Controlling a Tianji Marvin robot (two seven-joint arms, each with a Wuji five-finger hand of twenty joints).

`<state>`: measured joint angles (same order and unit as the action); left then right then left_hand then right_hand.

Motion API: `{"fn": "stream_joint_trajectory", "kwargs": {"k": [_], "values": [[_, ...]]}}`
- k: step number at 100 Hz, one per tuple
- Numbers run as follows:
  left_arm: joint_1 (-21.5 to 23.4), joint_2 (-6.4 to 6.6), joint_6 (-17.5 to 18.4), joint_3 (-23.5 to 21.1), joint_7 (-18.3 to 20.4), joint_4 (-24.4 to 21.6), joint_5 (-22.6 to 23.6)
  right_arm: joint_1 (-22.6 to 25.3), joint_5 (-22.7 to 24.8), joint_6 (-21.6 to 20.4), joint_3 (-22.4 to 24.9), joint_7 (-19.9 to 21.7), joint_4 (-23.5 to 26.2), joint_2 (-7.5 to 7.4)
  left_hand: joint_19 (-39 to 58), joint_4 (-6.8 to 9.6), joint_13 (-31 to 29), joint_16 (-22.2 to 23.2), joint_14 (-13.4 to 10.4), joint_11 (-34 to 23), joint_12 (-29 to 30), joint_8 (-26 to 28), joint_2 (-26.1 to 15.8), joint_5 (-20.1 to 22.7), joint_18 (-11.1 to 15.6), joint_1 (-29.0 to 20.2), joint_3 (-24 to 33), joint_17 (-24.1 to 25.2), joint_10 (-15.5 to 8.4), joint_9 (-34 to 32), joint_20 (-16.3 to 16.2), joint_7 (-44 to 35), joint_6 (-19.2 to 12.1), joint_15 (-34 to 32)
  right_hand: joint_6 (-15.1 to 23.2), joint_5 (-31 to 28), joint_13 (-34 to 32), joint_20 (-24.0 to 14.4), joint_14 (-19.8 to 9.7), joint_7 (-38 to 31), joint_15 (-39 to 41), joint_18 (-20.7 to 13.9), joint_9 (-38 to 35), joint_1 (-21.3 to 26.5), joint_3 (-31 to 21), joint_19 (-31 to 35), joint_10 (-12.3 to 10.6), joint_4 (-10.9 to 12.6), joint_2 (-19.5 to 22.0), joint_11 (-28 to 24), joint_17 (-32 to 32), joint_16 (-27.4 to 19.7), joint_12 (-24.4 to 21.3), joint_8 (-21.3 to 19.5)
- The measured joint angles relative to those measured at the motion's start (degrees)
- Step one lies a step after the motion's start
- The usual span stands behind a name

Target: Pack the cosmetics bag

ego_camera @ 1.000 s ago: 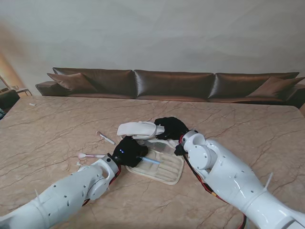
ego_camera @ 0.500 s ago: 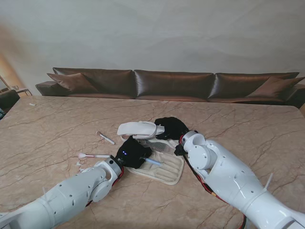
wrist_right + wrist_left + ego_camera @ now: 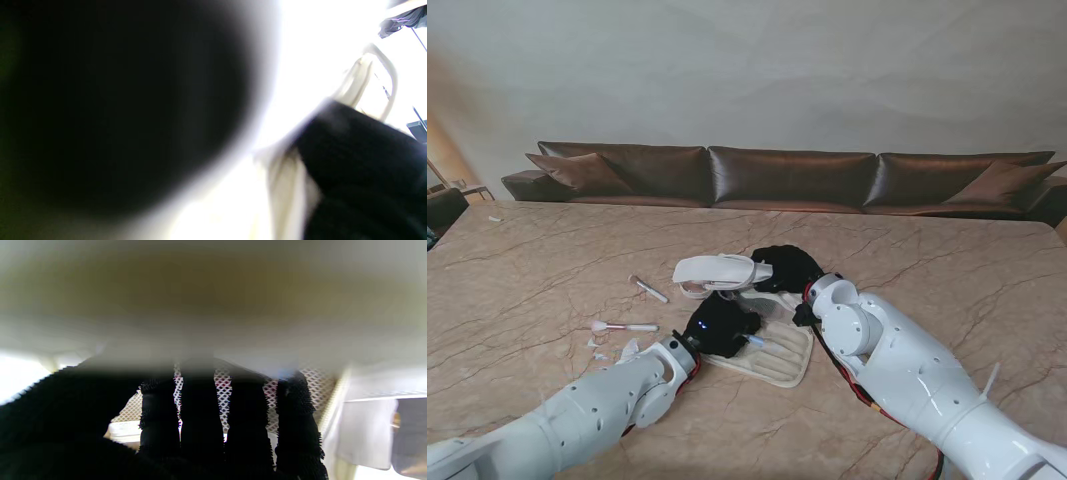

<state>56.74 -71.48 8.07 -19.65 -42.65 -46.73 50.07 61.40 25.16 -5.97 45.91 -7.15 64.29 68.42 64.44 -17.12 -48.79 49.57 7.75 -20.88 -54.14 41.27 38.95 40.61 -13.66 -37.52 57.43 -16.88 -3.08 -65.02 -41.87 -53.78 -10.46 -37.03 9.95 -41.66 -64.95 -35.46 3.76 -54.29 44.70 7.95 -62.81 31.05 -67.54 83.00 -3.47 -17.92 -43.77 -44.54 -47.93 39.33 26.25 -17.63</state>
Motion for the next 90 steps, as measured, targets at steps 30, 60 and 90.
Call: {"fn": "stream_joint_trajectory", "kwargs": {"k": [30, 60, 90], "values": [[0.6, -1.91, 1.7, 0.6, -2.0, 0.7, -0.6, 0.3, 0.0, 0.1, 0.3, 0.1, 0.2, 0.06, 0.6, 0.00, -1.8, 0.0, 0.0, 0.6, 3.3, -2.8, 0.0, 0.3, 1.3, 0.0, 0.0, -2.0, 0.0, -0.7, 0.0, 0.0, 0.0, 0.7, 0.2, 0.0, 0.0, 0.0, 0.0, 0.0, 0.0, 0.0, 0.0, 0.0, 0.0, 0.0, 0.0, 0.0, 0.0, 0.0, 0.0, 0.0, 0.0, 0.0], [2.2, -2.60, 3.5, -2.2, -2.8, 0.4, -1.6, 0.5, -0.3, 0.3, 0.5, 0.2, 0.4, 0.09, 0.0, 0.98, -0.2, -5.5, 0.0, -1.7, 18.8, -18.5, 0.0, 1.1, 1.5, 0.5, 1.3, -1.9, -0.2, 6.1, 1.0, -0.2, 1.7, 6.1, 0.3, -0.6, 0.0, 0.0, 0.0, 0.0, 0.0, 0.0, 0.0, 0.0, 0.0, 0.1, 0.0, -0.1, 0.0, 0.0, 0.0, 0.0, 0.0, 0.4], [9.2, 2.17, 6.6, -12.1, 3.5, -9.8, 1.1, 0.5, -0.5, 0.3, 0.5, 0.2, 0.3, 0.13, -5.7, 7.82, 5.5, -10.6, -0.2, -4.0, 31.9, -20.7, -1.3, 1.2, 1.9, 12.0, 5.5, 2.7, 2.1, 14.6, 3.6, 14.4, 6.7, 11.3, 0.3, -0.6, 0.0, 0.0, 0.0, 0.0, 0.0, 0.0, 0.0, 0.0, 0.0, 0.1, 0.0, -0.1, 0.0, 0.0, -0.1, 0.0, 0.0, 0.4]]}}
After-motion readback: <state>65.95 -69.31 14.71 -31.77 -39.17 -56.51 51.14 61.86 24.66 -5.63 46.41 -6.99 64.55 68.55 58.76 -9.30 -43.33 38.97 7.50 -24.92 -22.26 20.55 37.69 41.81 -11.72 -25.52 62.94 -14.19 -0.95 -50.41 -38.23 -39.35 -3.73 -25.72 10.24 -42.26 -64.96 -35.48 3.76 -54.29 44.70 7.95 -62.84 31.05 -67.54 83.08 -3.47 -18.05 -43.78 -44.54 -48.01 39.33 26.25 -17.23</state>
